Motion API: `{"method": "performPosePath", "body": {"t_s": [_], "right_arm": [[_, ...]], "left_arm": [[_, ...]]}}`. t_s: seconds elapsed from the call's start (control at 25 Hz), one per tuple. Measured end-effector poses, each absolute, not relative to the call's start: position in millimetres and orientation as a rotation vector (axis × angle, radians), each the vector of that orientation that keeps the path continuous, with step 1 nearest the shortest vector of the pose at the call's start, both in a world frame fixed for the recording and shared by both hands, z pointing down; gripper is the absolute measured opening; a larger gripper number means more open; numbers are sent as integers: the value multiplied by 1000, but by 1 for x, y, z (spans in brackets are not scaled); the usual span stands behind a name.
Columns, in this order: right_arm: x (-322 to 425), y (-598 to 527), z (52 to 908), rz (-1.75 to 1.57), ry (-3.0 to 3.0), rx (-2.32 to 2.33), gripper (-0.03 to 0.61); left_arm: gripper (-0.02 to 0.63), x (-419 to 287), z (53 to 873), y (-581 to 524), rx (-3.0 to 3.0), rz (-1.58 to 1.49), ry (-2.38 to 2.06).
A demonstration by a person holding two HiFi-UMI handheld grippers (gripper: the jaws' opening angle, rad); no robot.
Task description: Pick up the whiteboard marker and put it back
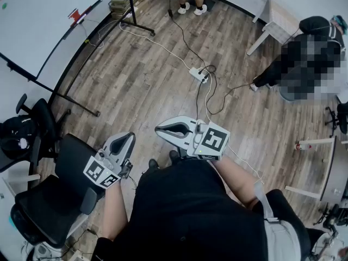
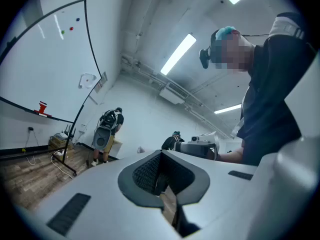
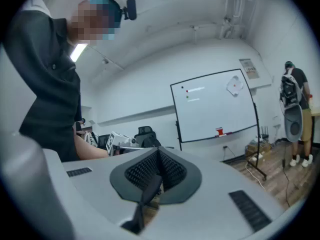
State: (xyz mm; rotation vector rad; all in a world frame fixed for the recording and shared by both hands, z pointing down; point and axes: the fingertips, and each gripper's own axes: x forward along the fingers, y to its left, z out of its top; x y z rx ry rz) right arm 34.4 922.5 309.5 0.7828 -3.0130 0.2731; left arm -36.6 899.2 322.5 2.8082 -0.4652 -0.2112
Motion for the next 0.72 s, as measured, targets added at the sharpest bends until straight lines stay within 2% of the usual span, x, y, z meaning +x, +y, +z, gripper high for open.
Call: {"method": "performPosePath", "body": {"t_s": [0.16, 0.36, 0.72], "right_arm": [[63, 936, 318, 384, -3015, 877, 20], [86, 939, 322, 407, -3014, 879, 20], [129, 951, 336, 364, -3031, 838, 21]], "left_arm": [[12, 7, 322, 915, 2868, -98, -415], [12, 28, 323, 922, 2885, -20, -394], [12, 69, 319, 926, 2852, -56, -455]]}}
